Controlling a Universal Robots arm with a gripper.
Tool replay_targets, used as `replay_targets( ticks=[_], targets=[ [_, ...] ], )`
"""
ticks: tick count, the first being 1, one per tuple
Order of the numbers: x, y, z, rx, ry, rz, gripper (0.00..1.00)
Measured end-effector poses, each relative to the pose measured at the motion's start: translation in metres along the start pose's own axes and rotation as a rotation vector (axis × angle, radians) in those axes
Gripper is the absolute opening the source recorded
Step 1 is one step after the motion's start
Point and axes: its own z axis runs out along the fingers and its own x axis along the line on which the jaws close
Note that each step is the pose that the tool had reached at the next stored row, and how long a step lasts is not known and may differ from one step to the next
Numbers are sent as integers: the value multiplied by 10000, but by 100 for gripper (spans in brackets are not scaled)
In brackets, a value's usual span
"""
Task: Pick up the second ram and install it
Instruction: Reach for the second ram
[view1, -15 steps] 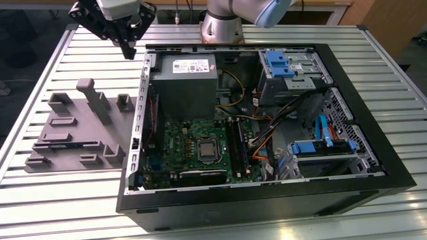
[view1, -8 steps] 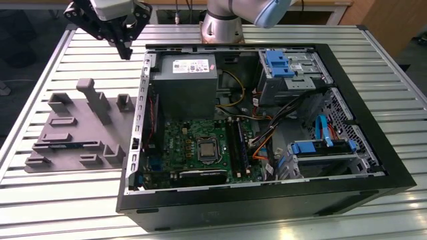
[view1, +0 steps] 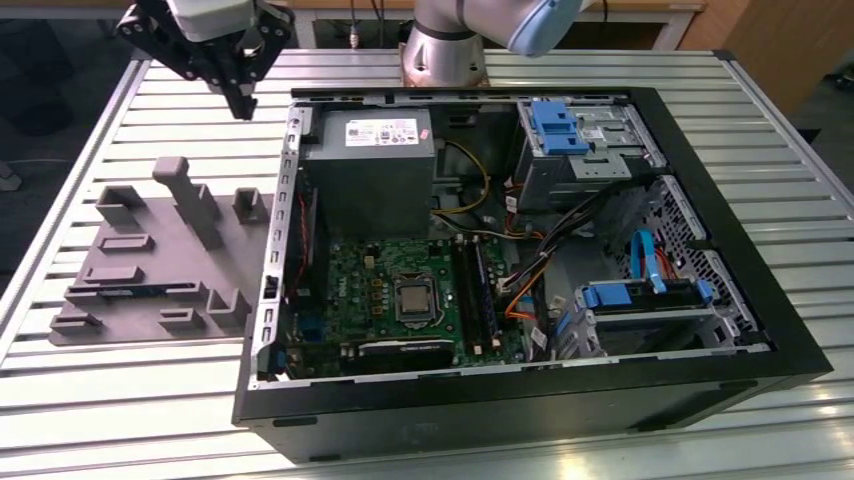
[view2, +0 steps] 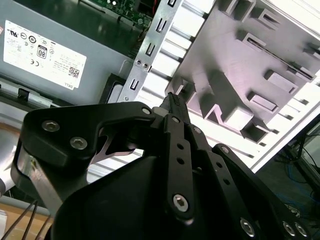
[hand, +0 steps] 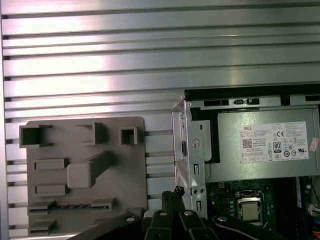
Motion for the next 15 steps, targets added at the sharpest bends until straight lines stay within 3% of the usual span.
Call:
replay_targets(
  ticks=[15],
  targets=[
    [119, -10, 6, -1, -1, -1, 11]
  ],
)
